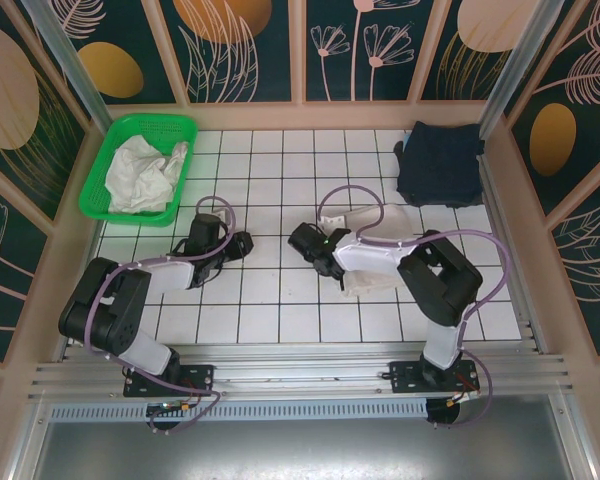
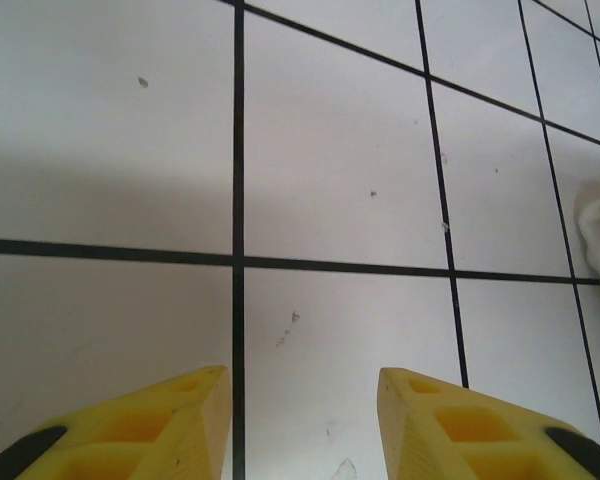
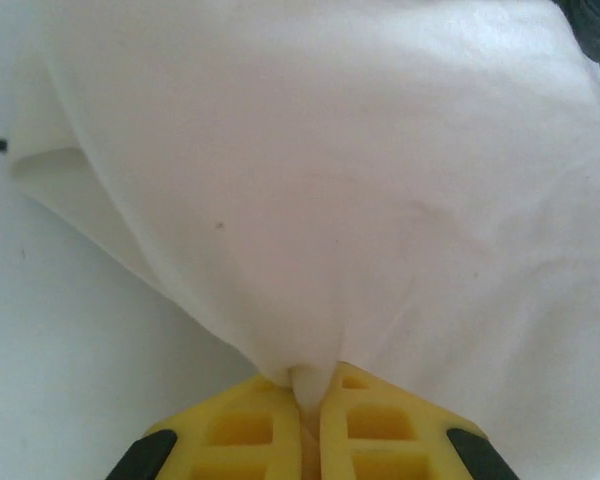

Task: Fold and stack the t-shirts

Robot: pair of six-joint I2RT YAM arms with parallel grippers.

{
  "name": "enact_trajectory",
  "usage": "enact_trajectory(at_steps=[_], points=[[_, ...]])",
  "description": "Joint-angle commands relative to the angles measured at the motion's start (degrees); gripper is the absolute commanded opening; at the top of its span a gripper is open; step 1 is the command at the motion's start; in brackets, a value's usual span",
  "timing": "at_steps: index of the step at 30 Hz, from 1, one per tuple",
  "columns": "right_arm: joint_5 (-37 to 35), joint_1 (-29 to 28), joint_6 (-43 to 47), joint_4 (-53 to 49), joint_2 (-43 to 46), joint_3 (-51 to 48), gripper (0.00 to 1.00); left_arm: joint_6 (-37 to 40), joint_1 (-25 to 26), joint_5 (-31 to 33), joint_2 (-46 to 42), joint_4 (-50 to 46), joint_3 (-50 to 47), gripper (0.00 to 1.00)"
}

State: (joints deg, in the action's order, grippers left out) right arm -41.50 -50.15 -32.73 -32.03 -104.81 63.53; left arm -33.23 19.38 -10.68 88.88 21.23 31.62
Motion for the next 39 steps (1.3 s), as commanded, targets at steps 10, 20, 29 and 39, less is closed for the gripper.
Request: enact_trajectory(at_steps=[10, 20, 29, 39], points=[[9.41, -1.25, 1.66, 7.13, 9.14, -5.85, 0.46, 1.59, 0.31, 5.7, -2.82, -1.89, -1.07, 0.41], [11.92, -3.87, 13.96, 16.65, 12.94, -6.04, 0.98, 3.05, 0.37, 6.99, -6.78, -3.84, -2.46, 0.4], [23.93, -1.09, 41.15, 40.47, 30.33, -23.85, 0.99, 3.01, 0.33, 7.84, -11.04, -3.79, -5.15, 0.44], [25.73, 2.83, 52.57, 32.67, 31.91, -27.62, 0.99, 1.51, 0.31, 8.4, -13.04, -3.83, -6.21, 0.44]])
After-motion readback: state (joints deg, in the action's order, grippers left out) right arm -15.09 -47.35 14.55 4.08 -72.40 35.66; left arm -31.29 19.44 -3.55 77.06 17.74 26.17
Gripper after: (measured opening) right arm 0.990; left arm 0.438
